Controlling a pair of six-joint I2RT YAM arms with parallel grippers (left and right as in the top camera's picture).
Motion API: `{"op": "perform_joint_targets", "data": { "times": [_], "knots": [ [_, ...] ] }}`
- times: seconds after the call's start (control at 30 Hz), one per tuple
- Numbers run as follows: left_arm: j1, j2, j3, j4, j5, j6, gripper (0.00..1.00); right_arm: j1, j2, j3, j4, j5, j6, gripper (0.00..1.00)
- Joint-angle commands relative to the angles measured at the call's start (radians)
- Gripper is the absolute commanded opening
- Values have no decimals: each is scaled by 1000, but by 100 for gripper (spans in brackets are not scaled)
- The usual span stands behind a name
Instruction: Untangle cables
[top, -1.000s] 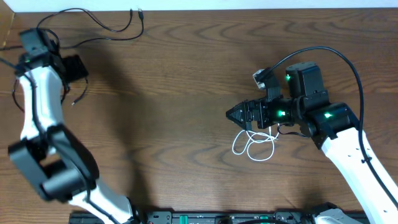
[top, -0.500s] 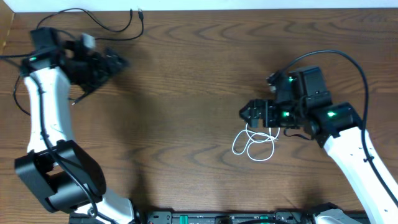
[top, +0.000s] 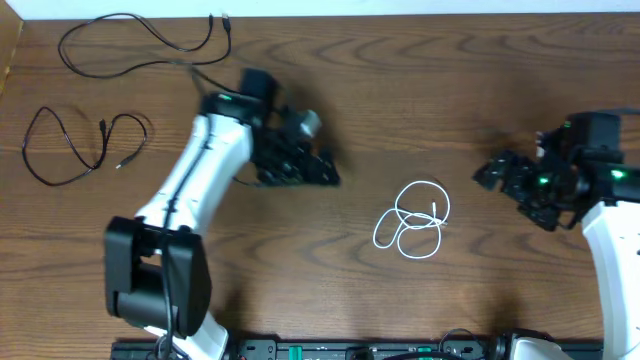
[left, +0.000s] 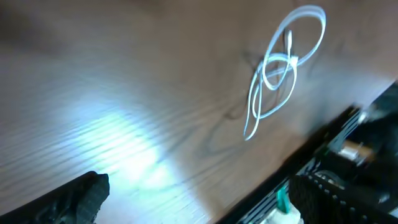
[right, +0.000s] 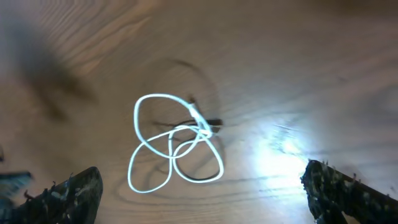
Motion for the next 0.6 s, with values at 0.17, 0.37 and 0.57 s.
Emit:
{"op": "perform_joint_targets", "data": {
  "times": [0.17,0.37,0.57],
  "knots": [
    [-227,15,-110,206,-47,-126,91,-50,-2,5,-17,-14,12,99],
    [-358,16,-174,370,-173,-316,89,-49,-2,5,-15,-17,11,99],
    [-476,16,-190,439,-395,-417,82,-49,-2,5,-11,-21,11,99]
  ]
}}
